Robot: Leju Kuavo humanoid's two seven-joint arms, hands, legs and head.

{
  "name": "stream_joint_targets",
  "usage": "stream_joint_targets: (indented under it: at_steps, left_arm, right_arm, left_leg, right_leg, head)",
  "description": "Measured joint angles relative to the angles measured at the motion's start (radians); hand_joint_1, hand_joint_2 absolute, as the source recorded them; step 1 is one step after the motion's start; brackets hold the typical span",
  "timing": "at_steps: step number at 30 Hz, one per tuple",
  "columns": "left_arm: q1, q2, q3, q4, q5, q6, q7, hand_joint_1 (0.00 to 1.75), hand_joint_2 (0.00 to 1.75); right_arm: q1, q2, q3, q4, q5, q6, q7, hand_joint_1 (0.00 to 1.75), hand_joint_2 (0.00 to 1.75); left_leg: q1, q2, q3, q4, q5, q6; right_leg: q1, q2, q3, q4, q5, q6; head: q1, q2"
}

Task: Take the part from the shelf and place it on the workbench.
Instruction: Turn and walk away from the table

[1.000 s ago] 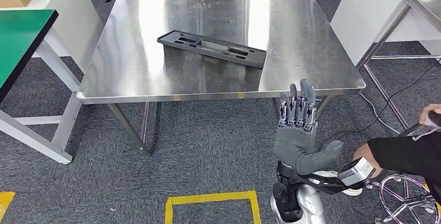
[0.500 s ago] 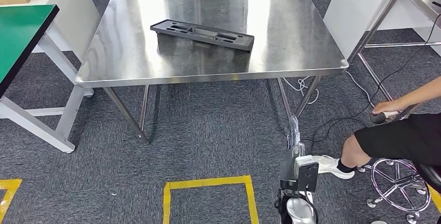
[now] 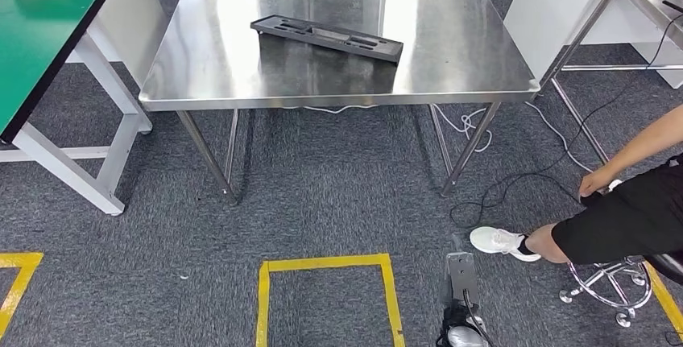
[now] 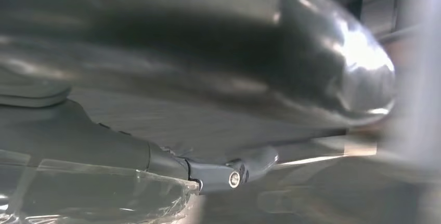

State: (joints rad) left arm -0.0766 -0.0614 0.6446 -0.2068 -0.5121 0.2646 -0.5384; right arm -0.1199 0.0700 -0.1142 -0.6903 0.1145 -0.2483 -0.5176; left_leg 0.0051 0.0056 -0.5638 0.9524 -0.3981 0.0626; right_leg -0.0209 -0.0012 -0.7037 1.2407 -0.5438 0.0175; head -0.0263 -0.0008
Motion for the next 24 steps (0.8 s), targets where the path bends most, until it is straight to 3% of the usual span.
stream_joint_targets:
  at_steps: [1, 2, 4, 6, 7, 8, 9, 10, 11, 13, 14, 15, 16, 17, 18, 19, 21, 22, 24]
  left_arm:
    - [0.0, 0.0, 0.001, 0.0, 0.0, -0.002, -0.006, 0.0, 0.0]
    - [0.001, 0.0, 0.002, 0.0, 0.0, -0.004, -0.013, 0.0, 0.0]
    - [0.0, 0.0, 0.007, 0.0, 0.007, -0.007, -0.034, 0.0, 0.0]
    - [-0.005, 0.003, 0.02, -0.002, 0.021, -0.012, -0.05, 0.0, 0.0]
    - [-0.008, 0.005, 0.026, -0.002, 0.027, -0.016, -0.053, 0.0, 0.0]
    - [-0.011, 0.008, 0.033, -0.002, 0.031, -0.019, -0.054, 0.0, 0.0]
    - [-0.013, 0.011, 0.039, -0.002, 0.033, -0.022, -0.053, 0.0, 0.0]
    - [-0.013, 0.012, 0.043, -0.002, 0.034, -0.024, -0.052, 0.0, 0.0]
    - [-0.013, 0.014, 0.047, -0.002, 0.035, -0.025, -0.051, 0.0, 0.0]
    - [-0.013, 0.017, 0.052, -0.002, 0.035, -0.025, -0.051, 0.0, 0.0]
    - [-0.014, 0.018, 0.054, -0.002, 0.035, -0.025, -0.05, 0.0, 0.0]
    - [-0.014, 0.019, 0.055, -0.002, 0.036, -0.025, -0.05, 0.0, 0.0]
    - [-0.014, 0.02, 0.057, -0.002, 0.037, -0.025, -0.048, 0.0, 0.0]
    - [-0.014, 0.02, 0.059, -0.002, 0.039, -0.025, -0.045, 0.0, 0.0]
    - [-0.015, 0.021, 0.062, -0.002, 0.043, -0.025, -0.042, 0.0, 0.0]
    - [-0.016, 0.021, 0.066, -0.002, 0.049, -0.025, -0.039, 0.0, 0.0]
    - [-0.018, 0.024, 0.078, -0.003, 0.067, -0.028, -0.038, 0.0, 0.0]
    - [-0.018, 0.025, 0.086, -0.003, 0.086, -0.035, -0.042, 0.0, 0.0]
    - [-0.015, 0.025, 0.118, -0.003, 0.141, -0.061, -0.057, 0.0, 0.0]
  right_arm:
    - [-0.005, -0.01, -0.017, 0.063, 0.009, -0.005, 0.036, 0.0, 0.0]
    - [-0.007, -0.02, -0.03, 0.121, 0.022, -0.009, 0.083, 0.0, 0.0]
    - [-0.009, -0.031, -0.041, 0.217, 0.057, -0.016, 0.201, 0.0, 0.0]
    - [-0.01, -0.031, -0.043, 0.286, 0.099, -0.022, 0.306, 0.0, 0.0]
    - [-0.01, -0.028, -0.042, 0.315, 0.116, -0.024, 0.336, 0.0, 0.0]
    - [-0.008, -0.024, -0.042, 0.341, 0.129, -0.026, 0.356, 0.0, 0.0]
    - [-0.006, -0.017, -0.042, 0.364, 0.138, -0.027, 0.366, 0.0, 0.0]
    - [-0.005, -0.013, -0.042, 0.383, 0.142, -0.029, 0.374, 0.0, 0.0]
    - [-0.003, -0.007, -0.041, 0.397, 0.145, -0.031, 0.38, 0.0, 0.0]
    - [-0.007, -0.002, -0.04, 0.417, 0.148, -0.032, 0.385, 0.0, 0.0]
    - [-0.01, -0.001, -0.039, 0.424, 0.15, -0.03, 0.385, 0.0, 0.0]
    - [-0.012, 0.0, -0.036, 0.431, 0.156, -0.026, 0.385, 0.0, 0.0]
    - [-0.013, 0.0, -0.033, 0.438, 0.165, -0.02, 0.385, 0.0, 0.0]
    - [-0.013, 0.001, -0.028, 0.443, 0.175, -0.009, 0.386, 0.0, 0.0]
    - [-0.013, 0.004, -0.022, 0.448, 0.186, 0.004, 0.391, 0.0, 0.0]
    - [-0.013, 0.008, -0.016, 0.452, 0.195, 0.02, 0.401, 0.0, 0.0]
    - [-0.013, 0.017, -0.002, 0.46, 0.217, 0.054, 0.434, 0.0, 0.0]
    - [-0.013, 0.02, 0.007, 0.464, 0.234, 0.073, 0.455, 0.0, 0.0]
    - [-0.013, 0.022, 0.031, 0.472, 0.279, 0.108, 0.497, 0.0, 0.0]
  left_leg:
    - [0.0, 0.0, -0.017, 0.001, 0.012, -0.002]
    - [0.001, 0.0, -0.033, 0.003, 0.024, -0.005]
    - [0.001, 0.0, -0.065, 0.012, 0.043, -0.016]
    - [-0.002, 0.003, -0.088, 0.024, 0.059, -0.029]
    - [-0.003, 0.005, -0.096, 0.028, 0.067, -0.035]
    - [-0.003, 0.006, -0.101, 0.03, 0.077, -0.04]
    - [0.0, 0.006, -0.106, 0.032, 0.081, -0.046]
    - [0.004, 0.005, -0.112, 0.039, 0.068, -0.051]
    - [0.007, 0.004, -0.119, 0.062, 0.034, -0.057]
    - [0.013, 0.0, -0.138, 0.156, -0.073, -0.067]
    - [0.015, -0.001, -0.146, 0.218, -0.119, -0.072]
    - [0.017, -0.001, -0.148, 0.272, -0.139, -0.076]
    - [0.019, -0.001, -0.14, 0.304, -0.136, -0.079]
    - [0.021, -0.001, -0.119, 0.307, -0.113, -0.079]
    - [0.022, -0.002, -0.08, 0.275, -0.086, -0.078]
    - [0.021, -0.003, -0.032, 0.216, -0.079, -0.073]
    - [0.016, -0.007, 0.055, 0.088, -0.1, -0.061]
    - [0.011, -0.01, 0.074, 0.053, -0.115, -0.054]
    - [0.004, -0.009, 0.073, 0.033, -0.102, -0.038]
  right_leg:
    - [-0.002, 0.0, 0.006, 0.027, 0.005, 0.012]
    - [-0.004, 0.0, 0.03, 0.019, 0.025, 0.026]
    - [-0.007, -0.001, 0.128, -0.093, 0.057, 0.043]
    - [0.0, 0.001, 0.226, -0.238, 0.038, 0.034]
    - [0.005, 0.002, 0.248, -0.278, 0.025, 0.026]
    - [0.009, 0.003, 0.247, -0.292, 0.02, 0.019]
    - [0.003, 0.003, 0.236, -0.287, 0.026, 0.01]
    - [-0.001, 0.002, 0.227, -0.284, 0.032, 0.0]
    - [-0.006, 0.0, 0.22, -0.283, 0.041, -0.014]
    - [-0.005, -0.004, 0.203, -0.282, 0.059, -0.037]
    - [-0.002, -0.005, 0.194, -0.282, 0.07, -0.044]
    - [0.001, -0.005, 0.181, -0.28, 0.08, -0.045]
    - [0.003, -0.005, 0.168, -0.277, 0.091, -0.044]
    - [0.004, -0.005, 0.153, -0.273, 0.1, -0.042]
    - [0.005, -0.004, 0.136, -0.267, 0.108, -0.039]
    - [0.005, -0.003, 0.122, -0.261, 0.116, -0.034]
    - [0.005, -0.003, 0.105, -0.256, 0.132, -0.022]
    - [0.004, -0.004, 0.103, -0.257, 0.14, -0.014]
    - [0.005, -0.004, 0.1, -0.263, 0.157, 0.003]
  head:
    - [0.0, 0.0]
    - [0.0, 0.0]
    - [0.0, 0.0]
    - [0.0, 0.0]
    - [-0.001, 0.0]
    - [-0.002, 0.0]
    - [-0.003, 0.0]
    - [-0.004, 0.0]
    - [-0.004, 0.0]
    - [-0.005, 0.0]
    - [-0.005, 0.0]
    - [-0.006, 0.0]
    - [-0.005, 0.0]
    - [-0.005, 0.0]
    - [-0.006, 0.0]
    - [-0.006, 0.0]
    - [-0.005, 0.0]
    - [-0.005, 0.0]
    - [-0.006, 0.0]
